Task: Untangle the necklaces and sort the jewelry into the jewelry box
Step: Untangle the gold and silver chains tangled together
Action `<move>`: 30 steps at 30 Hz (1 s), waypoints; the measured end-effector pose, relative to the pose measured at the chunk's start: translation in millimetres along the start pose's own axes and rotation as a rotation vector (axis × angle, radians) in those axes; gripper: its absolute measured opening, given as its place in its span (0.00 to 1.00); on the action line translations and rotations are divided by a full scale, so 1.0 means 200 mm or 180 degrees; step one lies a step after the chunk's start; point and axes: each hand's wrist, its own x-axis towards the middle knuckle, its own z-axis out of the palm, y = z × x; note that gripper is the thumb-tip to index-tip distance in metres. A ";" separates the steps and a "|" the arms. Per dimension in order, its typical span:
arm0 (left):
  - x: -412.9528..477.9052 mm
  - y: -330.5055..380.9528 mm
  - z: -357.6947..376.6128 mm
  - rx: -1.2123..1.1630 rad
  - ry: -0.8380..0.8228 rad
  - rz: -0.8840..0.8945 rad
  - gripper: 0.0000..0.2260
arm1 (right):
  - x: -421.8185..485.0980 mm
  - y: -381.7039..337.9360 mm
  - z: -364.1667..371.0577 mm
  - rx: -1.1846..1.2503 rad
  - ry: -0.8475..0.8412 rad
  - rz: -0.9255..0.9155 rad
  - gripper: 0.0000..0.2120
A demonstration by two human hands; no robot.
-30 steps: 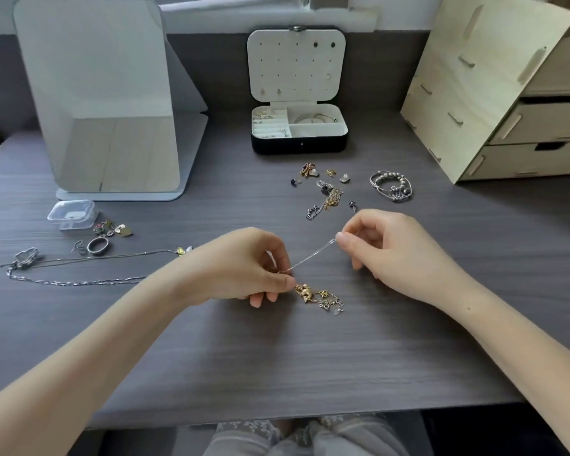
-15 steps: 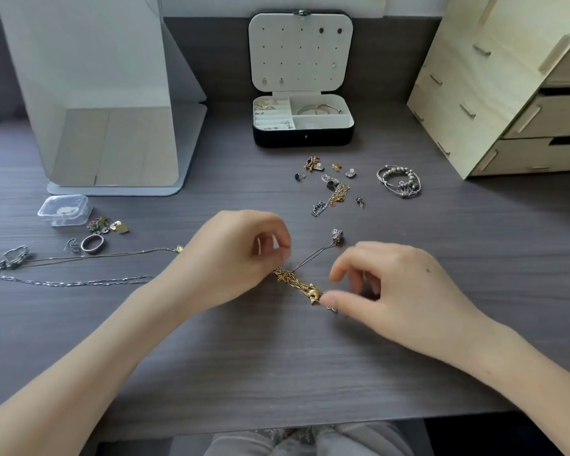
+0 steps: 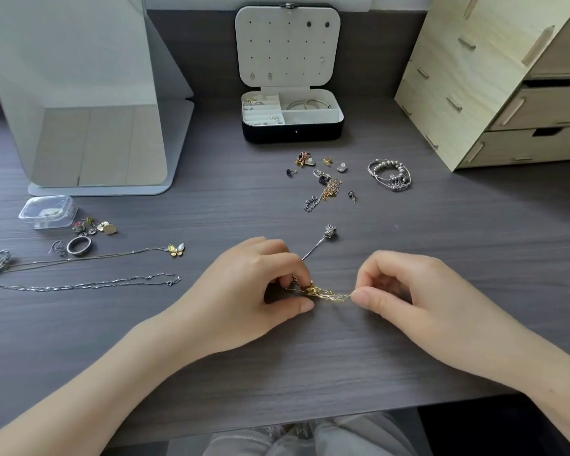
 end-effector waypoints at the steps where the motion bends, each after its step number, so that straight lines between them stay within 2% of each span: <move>1: 0.00 0.00 0.01 0.0040 0.0037 -0.0009 0.10 | 0.01 -0.01 -0.01 0.0216 -0.0002 0.0017 0.07; 8: 0.01 0.00 0.03 0.0013 0.0278 -0.0167 0.11 | 0.08 -0.04 -0.04 0.1329 -0.0001 0.0041 0.07; 11: 0.01 0.00 0.01 -0.0447 0.0273 -0.0355 0.06 | 0.09 -0.02 -0.03 0.1187 0.0234 0.0069 0.08; 14: 0.01 0.00 -0.01 -0.0850 0.0274 -0.0463 0.07 | 0.10 -0.01 -0.01 0.1113 0.0408 0.0168 0.07; 20: 0.02 0.02 -0.02 -0.1347 0.0143 -0.0731 0.10 | 0.14 -0.03 0.03 0.2483 0.0357 0.0484 0.08; 23: 0.02 0.02 -0.02 -0.1443 0.0155 -0.0759 0.10 | 0.18 -0.04 0.04 0.2903 0.0335 0.0560 0.07; 30: 0.03 0.02 -0.04 -0.1944 0.0163 -0.0815 0.10 | 0.17 -0.03 0.05 0.2808 0.0156 0.0457 0.07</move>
